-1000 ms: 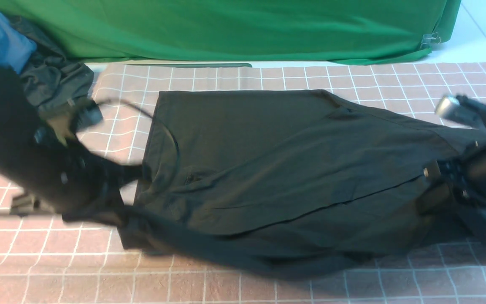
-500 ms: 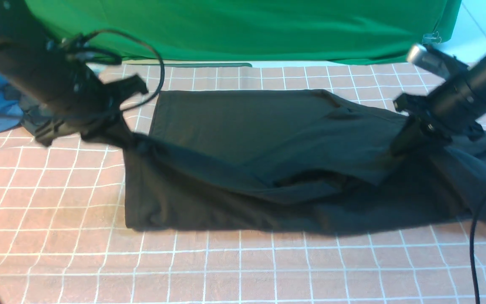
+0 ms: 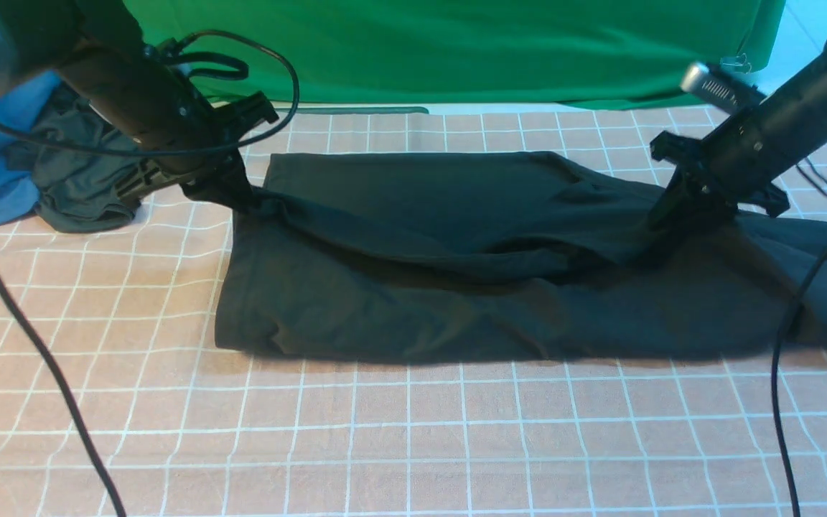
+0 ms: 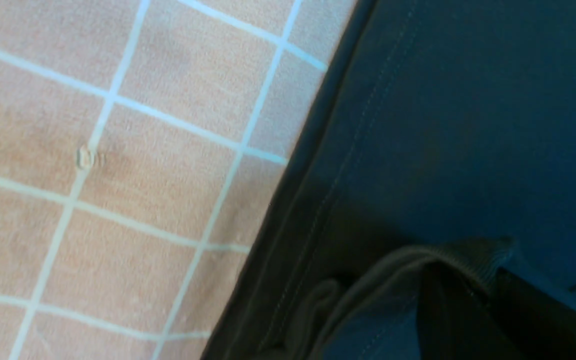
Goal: Fold a long-sleeved shirt over a pink coffee tablecloth.
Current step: 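Fold the black garment in half by bringing its near edge over to the far edge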
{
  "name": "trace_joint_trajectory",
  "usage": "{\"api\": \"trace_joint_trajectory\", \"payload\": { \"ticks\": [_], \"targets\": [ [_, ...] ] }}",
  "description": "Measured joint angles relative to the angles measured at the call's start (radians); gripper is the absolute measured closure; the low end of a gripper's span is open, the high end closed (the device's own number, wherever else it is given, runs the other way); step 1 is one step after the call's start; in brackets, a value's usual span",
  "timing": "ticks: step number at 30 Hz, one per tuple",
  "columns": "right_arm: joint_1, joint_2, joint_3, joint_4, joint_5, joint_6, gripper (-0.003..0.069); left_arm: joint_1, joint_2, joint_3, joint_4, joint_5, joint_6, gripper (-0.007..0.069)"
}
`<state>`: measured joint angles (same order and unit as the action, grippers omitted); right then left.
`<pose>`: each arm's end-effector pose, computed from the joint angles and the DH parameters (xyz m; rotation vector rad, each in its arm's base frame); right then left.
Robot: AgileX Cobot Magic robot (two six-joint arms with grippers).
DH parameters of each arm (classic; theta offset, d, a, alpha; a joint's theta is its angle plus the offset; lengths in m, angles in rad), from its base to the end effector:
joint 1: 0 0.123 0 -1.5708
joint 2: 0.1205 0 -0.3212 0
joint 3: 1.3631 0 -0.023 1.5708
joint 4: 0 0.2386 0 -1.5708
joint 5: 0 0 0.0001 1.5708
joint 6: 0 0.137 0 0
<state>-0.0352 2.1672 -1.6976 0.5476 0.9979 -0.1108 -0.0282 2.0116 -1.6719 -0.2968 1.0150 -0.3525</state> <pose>0.4749 0.0433 0.1785 0.2588 2.8304 0.6847 0.4487 -0.0467 0.2317 -0.6285 2.7904 -0.4724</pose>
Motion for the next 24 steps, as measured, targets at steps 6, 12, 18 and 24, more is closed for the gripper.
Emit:
{"api": "trace_joint_trajectory", "payload": {
  "ticks": [6,12,18,24],
  "targets": [
    [-0.003,-0.011,-0.029,-0.003,0.0,-0.012,0.0182,0.0,0.024,-0.008,0.0,0.005,-0.001,0.0595],
    [0.014,-0.07,-0.068,-0.005,0.178,-0.061,0.0145,0.0,0.024,-0.008,-0.016,0.026,-0.001,0.0595],
    [0.166,-0.076,-0.059,-0.208,0.208,-0.246,0.0253,0.0,0.024,-0.008,-0.033,0.034,0.018,0.0595],
    [0.252,-0.074,-0.07,-0.386,0.21,-0.287,0.0266,0.0,0.024,-0.008,-0.033,0.036,0.022,0.0595]
  ]
}}
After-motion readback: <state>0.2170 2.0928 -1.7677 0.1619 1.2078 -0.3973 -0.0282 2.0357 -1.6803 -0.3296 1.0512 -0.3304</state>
